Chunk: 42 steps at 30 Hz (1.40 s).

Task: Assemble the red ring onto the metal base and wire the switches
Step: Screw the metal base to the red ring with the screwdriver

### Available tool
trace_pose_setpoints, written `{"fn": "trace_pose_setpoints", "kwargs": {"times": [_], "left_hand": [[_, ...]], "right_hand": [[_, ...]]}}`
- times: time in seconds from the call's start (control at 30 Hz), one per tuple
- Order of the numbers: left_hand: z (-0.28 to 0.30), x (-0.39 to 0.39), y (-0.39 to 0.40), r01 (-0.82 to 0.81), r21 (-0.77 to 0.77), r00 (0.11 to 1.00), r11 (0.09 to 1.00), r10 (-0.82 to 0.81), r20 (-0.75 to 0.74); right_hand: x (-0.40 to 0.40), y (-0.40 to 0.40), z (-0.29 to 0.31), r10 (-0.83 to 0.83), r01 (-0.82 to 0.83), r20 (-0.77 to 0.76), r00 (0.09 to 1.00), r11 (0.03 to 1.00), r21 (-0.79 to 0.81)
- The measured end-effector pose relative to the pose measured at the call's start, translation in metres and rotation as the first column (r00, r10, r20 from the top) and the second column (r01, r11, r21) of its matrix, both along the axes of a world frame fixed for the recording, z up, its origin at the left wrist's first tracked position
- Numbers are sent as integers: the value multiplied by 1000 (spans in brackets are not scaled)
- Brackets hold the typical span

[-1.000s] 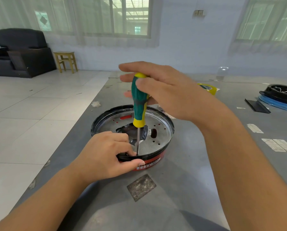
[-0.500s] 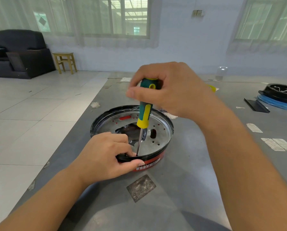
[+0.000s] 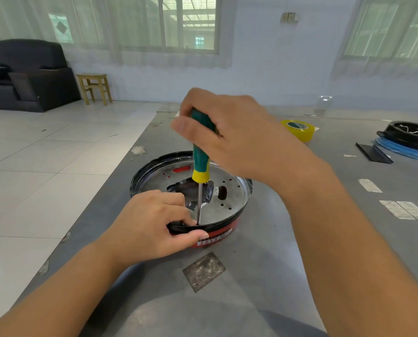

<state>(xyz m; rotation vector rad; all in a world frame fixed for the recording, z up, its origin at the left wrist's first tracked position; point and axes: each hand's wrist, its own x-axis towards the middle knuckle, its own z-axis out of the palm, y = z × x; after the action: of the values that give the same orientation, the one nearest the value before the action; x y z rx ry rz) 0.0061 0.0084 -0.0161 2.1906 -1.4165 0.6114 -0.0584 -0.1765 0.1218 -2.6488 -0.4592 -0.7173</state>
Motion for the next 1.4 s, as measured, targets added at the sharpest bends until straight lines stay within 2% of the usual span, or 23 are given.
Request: {"fn": "trace_pose_setpoints", "kwargs": {"times": [0.07,0.13,0.23,0.37,0.43,0.5,0.57,0.63,0.83,0.9,1.03,1.2,1.4], "left_hand": [[0,0,0,0,0,1000,1000,0,1],[0,1,0,8,9,1000,1000,-8,-9],[-1,2,0,5,9,1000,1000,-5,-13],[-1,1,0,-1,-3,1000,1000,1,-3],[-1,1,0,4,-10,1000,1000,-4,-3],[0,1,0,6,-9,1000,1000,-6,-10],[0,1,0,8,-8,1000,1000,-8,-13],[0,1,0,14,-5,1000,1000,-14,-17],[1,0,0,11,1,1000,1000,-11,-24],[1,0,-1,9,-5,1000,1000,-9,-26],[1,1,0,11,7,999,1000,-10,-42],[1,0,0,-5,10,998,1000,6,-62],[1,0,-1,-7,3,998,1000,7,-62]], "right_hand": [[-1,-1,3,83,-60,-191,978,990,124],[-4,-9,7,167,-103,-272,948,967,232],[-3,-14,8,106,-86,-121,987,984,158],[2,-8,-1,-78,79,66,995,997,-10],[2,-9,-2,-53,53,-14,998,999,8],[-1,-11,2,83,-52,-196,977,986,158],[-3,-13,3,203,-125,-268,942,952,280],[-2,-10,5,202,-153,-206,958,961,230],[2,-7,0,41,-42,39,998,999,25],[1,-7,-2,55,-55,-10,998,997,46],[-2,-13,4,139,-109,-204,969,982,153],[-4,-15,7,108,-88,-144,984,986,140],[-7,-14,7,40,-36,-78,996,998,49]]}}
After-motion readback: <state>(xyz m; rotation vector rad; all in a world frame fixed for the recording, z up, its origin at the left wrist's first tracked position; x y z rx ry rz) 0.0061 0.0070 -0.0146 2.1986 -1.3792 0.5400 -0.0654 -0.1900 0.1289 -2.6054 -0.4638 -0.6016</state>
